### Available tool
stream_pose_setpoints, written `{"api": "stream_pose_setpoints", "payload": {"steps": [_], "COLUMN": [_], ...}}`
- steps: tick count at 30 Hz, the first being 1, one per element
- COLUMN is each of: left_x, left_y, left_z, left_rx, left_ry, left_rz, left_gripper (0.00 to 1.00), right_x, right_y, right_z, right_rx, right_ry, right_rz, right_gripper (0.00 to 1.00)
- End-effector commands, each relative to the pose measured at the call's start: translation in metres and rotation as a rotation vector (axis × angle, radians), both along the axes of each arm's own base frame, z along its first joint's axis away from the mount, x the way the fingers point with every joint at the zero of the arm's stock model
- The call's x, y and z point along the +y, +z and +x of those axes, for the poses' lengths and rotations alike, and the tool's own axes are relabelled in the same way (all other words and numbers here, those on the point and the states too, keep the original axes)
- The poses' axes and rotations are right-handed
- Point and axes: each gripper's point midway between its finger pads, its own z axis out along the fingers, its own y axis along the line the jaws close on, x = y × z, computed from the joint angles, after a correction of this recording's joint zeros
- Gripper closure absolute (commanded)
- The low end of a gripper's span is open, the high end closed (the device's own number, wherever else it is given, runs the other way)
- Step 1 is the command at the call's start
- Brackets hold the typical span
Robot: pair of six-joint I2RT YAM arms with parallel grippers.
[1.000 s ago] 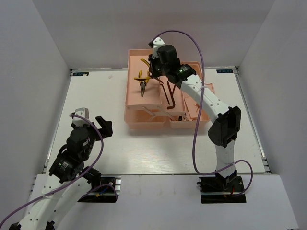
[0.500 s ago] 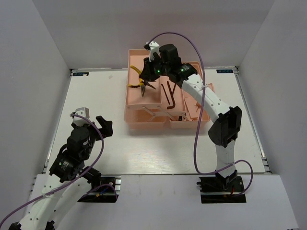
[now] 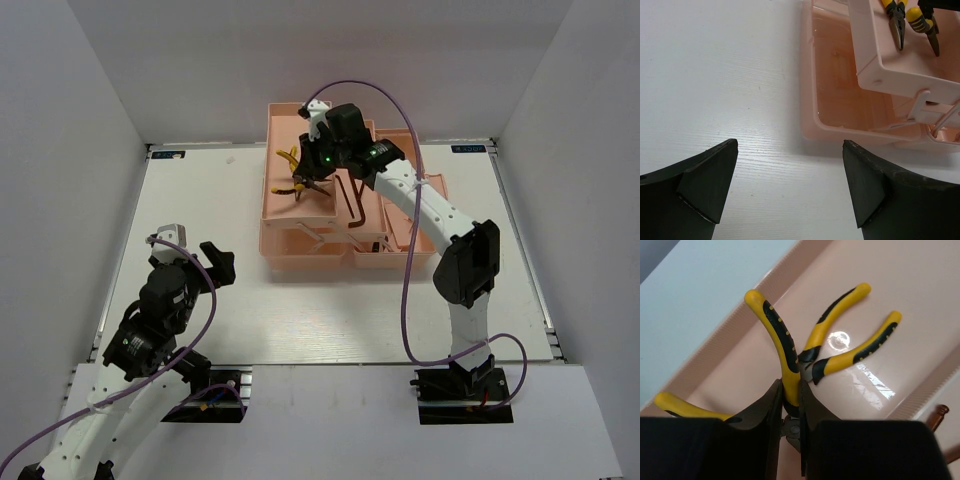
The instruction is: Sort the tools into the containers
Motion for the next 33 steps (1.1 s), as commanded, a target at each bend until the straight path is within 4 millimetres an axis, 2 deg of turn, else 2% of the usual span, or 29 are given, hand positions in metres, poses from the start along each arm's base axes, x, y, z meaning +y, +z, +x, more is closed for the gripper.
{"api": "stream_pose_setpoints", "payload": {"steps": [1, 2, 3, 6, 7, 9, 10, 12, 13, 14, 15, 16, 17, 19, 20, 21, 22, 23, 24, 25, 26, 27, 28, 29, 30, 31, 33], "left_x": [0.000, 0.000, 0.000, 0.000, 0.000, 0.000, -0.001, -0.001, -0.002, -0.002, -0.003, -0.002, -0.003, -0.006, -0.007, -0.010, -0.013, -0.013, -0.014, -0.015, -0.017, -0.017, -0.017, -0.018, -0.018, -0.018, -0.020], "left_y": [0.001, 0.001, 0.001, 0.001, 0.001, 0.001, -0.001, -0.003, -0.006, -0.007, -0.009, -0.011, -0.016, -0.018, -0.020, -0.022, -0.022, -0.024, -0.018, -0.019, -0.018, -0.016, -0.019, -0.022, -0.020, -0.020, -0.020], "left_z": [0.002, 0.002, 0.002, 0.002, 0.002, 0.002, 0.003, 0.004, 0.005, 0.006, 0.007, 0.008, 0.010, 0.013, 0.014, 0.017, 0.019, 0.019, 0.021, 0.023, 0.024, 0.026, 0.026, 0.027, 0.028, 0.028, 0.028], "left_rx": [-0.006, -0.006, -0.006, -0.006, -0.006, -0.006, 0.002, 0.010, 0.021, 0.029, 0.038, 0.046, 0.064, 0.075, 0.085, 0.093, 0.093, 0.100, 0.083, 0.086, 0.089, 0.081, 0.090, 0.098, 0.090, 0.090, 0.091], "left_ry": [0.004, 0.004, 0.004, 0.004, 0.004, 0.004, 0.004, 0.004, 0.004, 0.004, 0.006, 0.015, 0.015, 0.007, 0.007, -0.002, -0.011, -0.015, -0.015, -0.018, -0.030, -0.030, -0.034, -0.037, -0.037, -0.037, -0.046], "left_rz": [0.002, 0.002, 0.002, 0.002, 0.002, 0.002, 0.006, 0.010, 0.016, 0.021, 0.017, 0.024, 0.035, 0.038, 0.043, 0.044, 0.040, 0.056, 0.047, 0.061, 0.070, 0.065, 0.082, 0.096, 0.091, 0.091, 0.089], "left_gripper": [0.04, 0.04, 0.04, 0.04, 0.04, 0.04, 0.04, 0.04, 0.04, 0.04, 0.08, 0.12, 0.29, 0.58, 0.70, 0.79, 0.83, 0.83, 0.82, 0.68, 0.56, 0.43, 0.27, 0.23, 0.21, 0.21, 0.20], "right_x": [-0.011, -0.011, -0.012, -0.010, -0.012, -0.013, -0.014, -0.013, -0.012, -0.016, -0.016, -0.025, -0.032, -0.042, -0.044, -0.052, -0.052, -0.054, -0.062, -0.059, -0.064, -0.067, -0.057, -0.055, -0.057, -0.040, -0.037], "right_y": [0.025, 0.023, 0.026, 0.042, 0.055, 0.067, 0.083, 0.086, 0.106, 0.096, 0.107, 0.102, 0.096, 0.085, 0.079, 0.057, 0.053, 0.040, 0.015, 0.010, -0.001, -0.023, -0.024, -0.035, -0.049, -0.049, -0.059], "right_z": [0.015, 0.015, 0.015, 0.011, 0.007, 0.001, -0.009, -0.030, -0.060, -0.071, -0.119, -0.139, -0.164, -0.186, -0.189, -0.194, -0.204, -0.201, -0.206, -0.219, -0.214, -0.218, -0.227, -0.219, -0.213, -0.214, -0.201], "right_rx": [-0.081, -0.072, -0.074, -0.089, -0.098, -0.097, -0.106, -0.074, -0.103, -0.135, -0.092, -0.117, -0.184, -0.155, -0.206, -0.183, -0.195, -0.236, -0.223, -0.232, -0.274, -0.241, -0.287, -0.307, -0.283, -0.347, -0.333], "right_ry": [-0.079, -0.083, -0.085, -0.071, -0.063, -0.048, -0.012, 0.106, 0.265, 0.371, 0.614, 0.714, 0.873, 0.927, 0.966, 0.978, 0.997, 1.013, 1.027, 1.062, 1.054, 1.059, 1.082, 1.042, 0.987, 0.976, 0.864], "right_rz": [0.014, 0.016, 0.020, 0.047, 0.070, 0.094, 0.124, 0.139, 0.178, 0.143, 0.226, 0.210, 0.204, 0.183, 0.166, 0.117, 0.090, 0.028, -0.042, -0.068, -0.155, -0.194, -0.213, -0.268, -0.333, -0.335, -0.415], "right_gripper": [0.82, 0.73, 0.54, 0.33, 0.33, 0.31, 0.31, 0.40, 0.53, 0.61, 0.73, 0.90, 0.99, 1.00, 1.00, 1.00, 1.00, 0.97, 0.89, 0.79, 0.65, 0.61, 0.59, 0.51, 0.48, 0.48, 0.47]}}
